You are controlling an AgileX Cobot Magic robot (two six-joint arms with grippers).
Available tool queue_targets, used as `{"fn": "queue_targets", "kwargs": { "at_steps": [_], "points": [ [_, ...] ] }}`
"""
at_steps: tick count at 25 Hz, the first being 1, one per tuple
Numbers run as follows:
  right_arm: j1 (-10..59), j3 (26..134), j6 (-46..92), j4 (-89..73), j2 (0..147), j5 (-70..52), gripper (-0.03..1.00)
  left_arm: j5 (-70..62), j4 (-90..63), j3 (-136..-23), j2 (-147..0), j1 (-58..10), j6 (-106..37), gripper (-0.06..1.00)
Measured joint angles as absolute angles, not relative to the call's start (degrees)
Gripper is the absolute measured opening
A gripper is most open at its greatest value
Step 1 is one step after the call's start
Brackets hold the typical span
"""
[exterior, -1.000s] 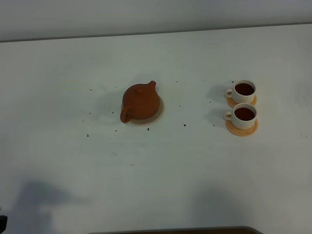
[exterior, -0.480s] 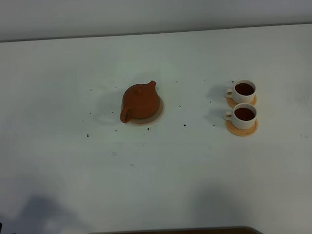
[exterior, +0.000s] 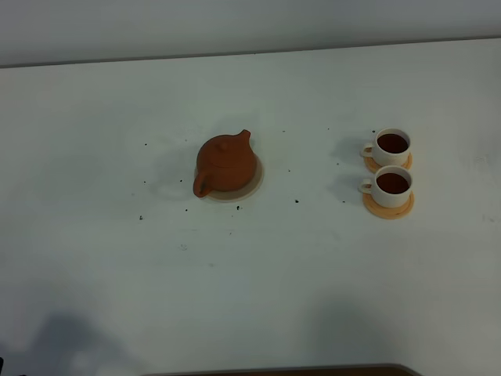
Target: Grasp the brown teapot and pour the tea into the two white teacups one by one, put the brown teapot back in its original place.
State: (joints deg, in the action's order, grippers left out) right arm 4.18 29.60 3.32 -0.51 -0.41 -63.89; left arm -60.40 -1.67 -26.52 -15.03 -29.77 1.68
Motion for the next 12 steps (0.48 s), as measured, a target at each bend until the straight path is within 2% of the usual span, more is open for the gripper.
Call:
{"fn": "queue_targets", "kwargs": {
  "at_steps": [6, 12],
  "points": [
    [4.18, 29.6, 3.32, -0.51, -0.41, -63.89, 0.24, -60.4, -1.86, -26.52, -15.03, -28.63, 1.64, 0.37],
    [4.18, 29.6, 3.32, -0.51, -0.41, -63.89, 0.24, -60.4, -1.86, -26.52, -15.03, -17.8, 1.64, 0.37]
  ]
}}
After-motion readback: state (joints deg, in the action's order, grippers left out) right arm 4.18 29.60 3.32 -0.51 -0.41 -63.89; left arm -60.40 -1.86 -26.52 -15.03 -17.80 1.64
